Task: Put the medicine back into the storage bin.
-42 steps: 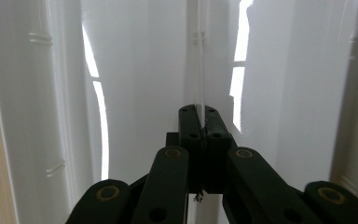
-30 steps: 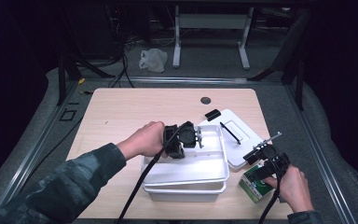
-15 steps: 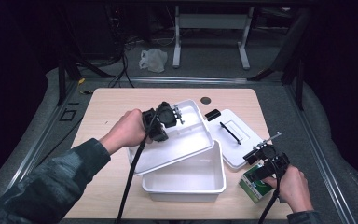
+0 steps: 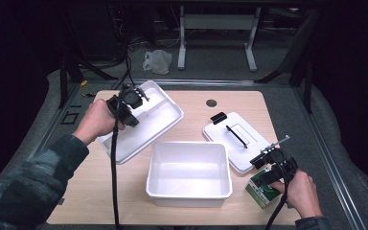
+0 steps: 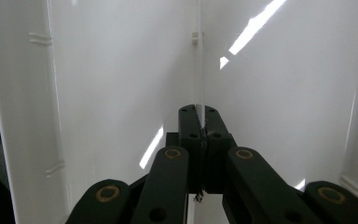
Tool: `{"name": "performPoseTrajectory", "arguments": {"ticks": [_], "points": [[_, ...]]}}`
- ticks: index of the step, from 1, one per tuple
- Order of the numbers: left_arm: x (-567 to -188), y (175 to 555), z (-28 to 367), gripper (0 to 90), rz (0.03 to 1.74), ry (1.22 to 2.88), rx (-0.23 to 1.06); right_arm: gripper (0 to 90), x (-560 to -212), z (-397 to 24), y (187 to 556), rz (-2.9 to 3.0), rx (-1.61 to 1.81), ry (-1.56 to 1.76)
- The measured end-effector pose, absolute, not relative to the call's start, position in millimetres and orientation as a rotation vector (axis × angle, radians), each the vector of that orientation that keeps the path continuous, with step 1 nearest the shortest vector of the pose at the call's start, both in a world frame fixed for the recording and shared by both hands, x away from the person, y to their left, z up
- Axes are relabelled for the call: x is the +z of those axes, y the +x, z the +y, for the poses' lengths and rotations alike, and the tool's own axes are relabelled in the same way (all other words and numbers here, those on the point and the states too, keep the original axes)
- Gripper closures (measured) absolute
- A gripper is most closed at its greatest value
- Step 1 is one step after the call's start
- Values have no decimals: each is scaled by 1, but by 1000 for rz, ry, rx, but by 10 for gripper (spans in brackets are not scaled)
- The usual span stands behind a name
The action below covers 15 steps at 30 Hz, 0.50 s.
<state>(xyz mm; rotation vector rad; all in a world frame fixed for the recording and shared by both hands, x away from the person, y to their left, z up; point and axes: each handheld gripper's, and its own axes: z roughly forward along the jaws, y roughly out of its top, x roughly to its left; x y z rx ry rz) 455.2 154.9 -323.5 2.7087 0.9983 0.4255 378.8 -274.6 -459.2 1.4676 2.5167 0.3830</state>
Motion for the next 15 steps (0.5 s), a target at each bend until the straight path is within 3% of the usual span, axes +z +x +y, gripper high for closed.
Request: {"name": "performPoseTrajectory", "arguments": {"ticks": [11,15], "points": [[-347,480,229,892,1375,2567,457,77,-460,-274,379,2515,372,1477],[-377,489,254,891,1536,2497,421,77,-460,-274,379,2517,370,1475]]}}
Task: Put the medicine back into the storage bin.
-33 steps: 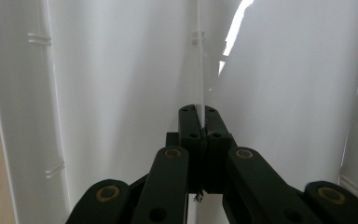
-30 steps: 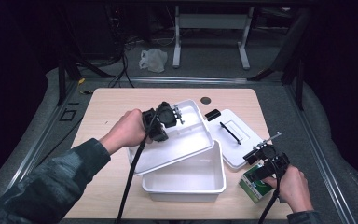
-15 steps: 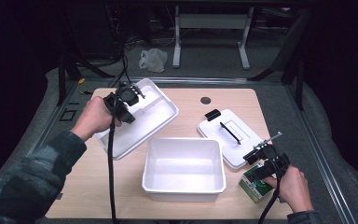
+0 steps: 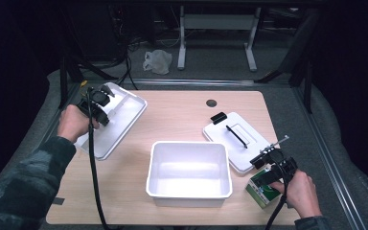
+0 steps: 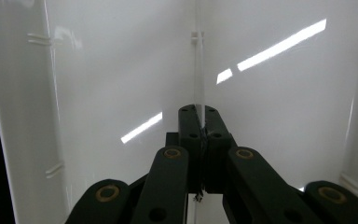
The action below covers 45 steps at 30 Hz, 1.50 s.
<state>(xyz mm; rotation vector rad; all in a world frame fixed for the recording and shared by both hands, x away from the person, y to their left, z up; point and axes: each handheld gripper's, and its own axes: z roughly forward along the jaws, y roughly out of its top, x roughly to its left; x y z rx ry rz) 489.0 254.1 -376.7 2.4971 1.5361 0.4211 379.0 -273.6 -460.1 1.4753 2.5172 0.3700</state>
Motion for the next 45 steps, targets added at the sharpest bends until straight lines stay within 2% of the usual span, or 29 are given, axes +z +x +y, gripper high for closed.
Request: {"name": "performPoseTrajectory", "arguments": {"ticks": [10,21,28,35,36,37,40,42,45], "points": [[-440,497,282,891,1784,2349,325,77,-460,-274,379,2516,369,1477],[-500,495,288,890,1942,2263,263,77,-460,-274,379,2514,370,1475],[-524,493,289,890,2004,2222,272,80,-461,-274,379,2514,369,1473],[-528,492,285,883,1995,2236,299,81,-461,-274,379,2513,369,1474],[-527,492,284,848,1995,2242,314,81,-460,-274,379,2514,369,1475],[-525,492,284,769,1987,2255,322,80,-460,-274,379,2517,372,1475],[-517,489,286,477,1972,2279,378,80,-459,-275,379,2515,375,1479],[-510,484,291,315,1948,2277,378,77,-459,-276,379,2511,378,1484],[-497,472,297,139,1884,2301,399,60,-459,-275,379,2516,380,1491]]}}
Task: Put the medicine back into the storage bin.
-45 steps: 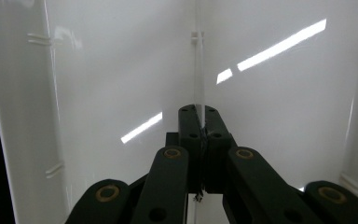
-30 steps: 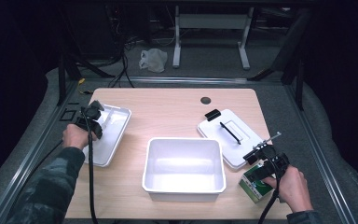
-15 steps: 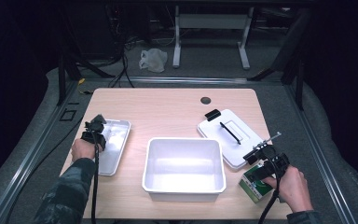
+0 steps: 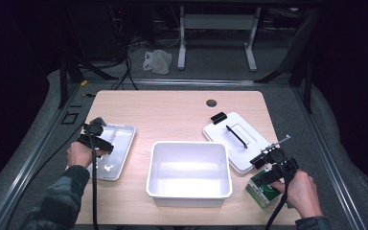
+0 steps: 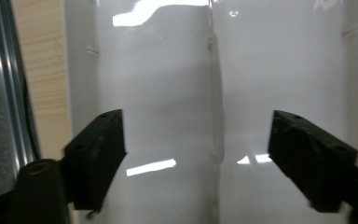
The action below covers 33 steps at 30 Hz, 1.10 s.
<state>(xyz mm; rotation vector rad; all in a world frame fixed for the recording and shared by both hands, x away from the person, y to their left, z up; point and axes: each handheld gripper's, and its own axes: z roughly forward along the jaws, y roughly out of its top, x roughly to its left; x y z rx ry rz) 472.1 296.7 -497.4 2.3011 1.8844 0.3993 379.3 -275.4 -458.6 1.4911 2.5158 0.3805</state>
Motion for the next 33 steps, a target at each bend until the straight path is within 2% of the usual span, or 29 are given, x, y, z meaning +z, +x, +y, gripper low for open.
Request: {"name": "performPoseTrajectory", "arguments": {"ticks": [4,11,15,26,33], "points": [[-481,448,300,0,1796,2346,428,1,-461,-275,383,2535,362,1519],[-466,397,291,0,1623,2320,473,0,-475,-269,393,2585,313,1546],[-468,376,285,0,1581,2294,487,0,-483,-265,396,2609,280,1554],[-476,364,283,0,1576,2287,446,3,-506,-256,402,2636,174,1544],[-477,362,286,0,1596,2271,449,121,-505,-255,401,2615,156,1541]]}}
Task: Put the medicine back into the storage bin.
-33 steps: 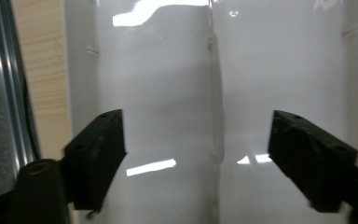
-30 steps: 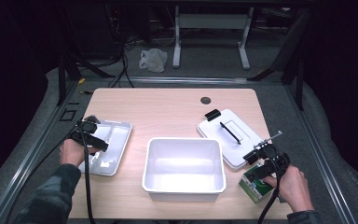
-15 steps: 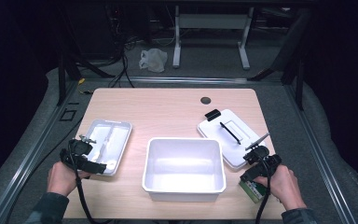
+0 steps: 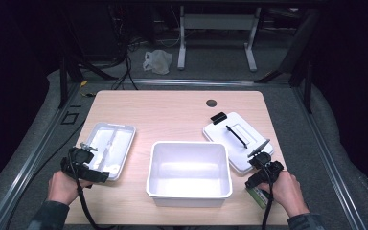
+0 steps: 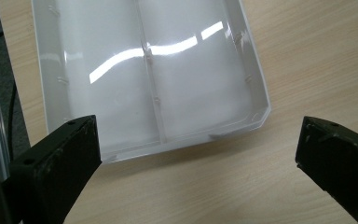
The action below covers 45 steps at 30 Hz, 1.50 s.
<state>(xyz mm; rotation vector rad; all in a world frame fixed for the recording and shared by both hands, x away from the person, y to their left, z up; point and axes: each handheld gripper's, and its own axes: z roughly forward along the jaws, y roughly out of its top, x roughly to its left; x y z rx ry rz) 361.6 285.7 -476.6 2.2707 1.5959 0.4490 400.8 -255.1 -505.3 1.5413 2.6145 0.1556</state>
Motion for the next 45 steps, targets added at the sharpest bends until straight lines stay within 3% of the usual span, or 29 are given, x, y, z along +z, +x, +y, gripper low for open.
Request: {"name": "performPoseTrajectory", "arguments": {"ticks": [19,45], "points": [[-479,362,285,0,1577,2299,430,158,-481,-262,394,2662,268,1436],[-481,362,282,0,1548,2324,417,160,-426,-232,408,2939,237,795]]}}
